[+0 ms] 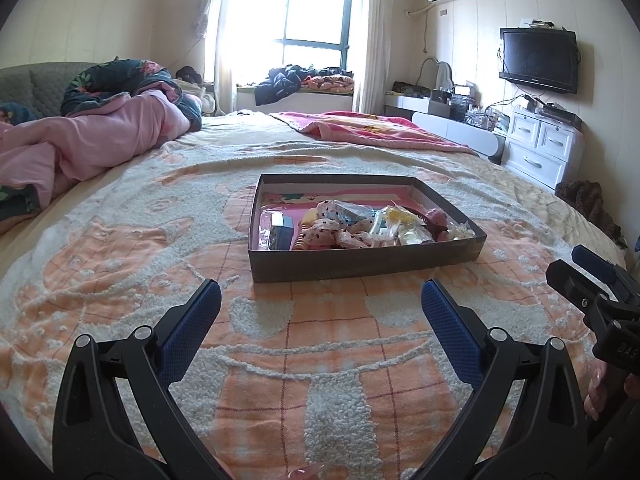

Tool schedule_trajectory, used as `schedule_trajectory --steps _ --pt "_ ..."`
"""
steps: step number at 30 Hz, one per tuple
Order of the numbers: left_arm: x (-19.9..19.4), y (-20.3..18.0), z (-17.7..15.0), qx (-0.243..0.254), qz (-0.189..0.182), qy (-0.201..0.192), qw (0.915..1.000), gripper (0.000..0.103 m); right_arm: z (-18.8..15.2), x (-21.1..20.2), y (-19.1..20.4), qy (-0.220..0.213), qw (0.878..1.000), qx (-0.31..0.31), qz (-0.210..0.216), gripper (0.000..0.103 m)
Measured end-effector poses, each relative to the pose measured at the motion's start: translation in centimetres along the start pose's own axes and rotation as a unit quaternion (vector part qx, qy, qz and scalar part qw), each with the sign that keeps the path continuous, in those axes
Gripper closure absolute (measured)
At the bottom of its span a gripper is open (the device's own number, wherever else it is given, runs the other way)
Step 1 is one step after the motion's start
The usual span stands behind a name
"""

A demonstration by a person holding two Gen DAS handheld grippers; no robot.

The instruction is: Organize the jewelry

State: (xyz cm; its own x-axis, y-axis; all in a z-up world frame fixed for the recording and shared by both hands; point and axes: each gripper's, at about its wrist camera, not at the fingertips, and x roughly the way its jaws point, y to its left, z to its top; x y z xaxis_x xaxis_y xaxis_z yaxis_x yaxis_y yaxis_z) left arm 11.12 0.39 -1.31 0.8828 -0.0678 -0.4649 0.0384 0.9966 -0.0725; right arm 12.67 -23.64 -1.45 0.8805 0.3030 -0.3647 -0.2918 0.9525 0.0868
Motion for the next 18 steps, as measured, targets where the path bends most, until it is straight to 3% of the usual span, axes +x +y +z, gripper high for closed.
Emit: schedule_trajectory --steps 18 --pt "0.8 1.0 0.2 -0.009 0.023 0.009 0.9997 0.011 0.0 0.5 -1.0 0.010 1.000 0.013 -0.010 0.006"
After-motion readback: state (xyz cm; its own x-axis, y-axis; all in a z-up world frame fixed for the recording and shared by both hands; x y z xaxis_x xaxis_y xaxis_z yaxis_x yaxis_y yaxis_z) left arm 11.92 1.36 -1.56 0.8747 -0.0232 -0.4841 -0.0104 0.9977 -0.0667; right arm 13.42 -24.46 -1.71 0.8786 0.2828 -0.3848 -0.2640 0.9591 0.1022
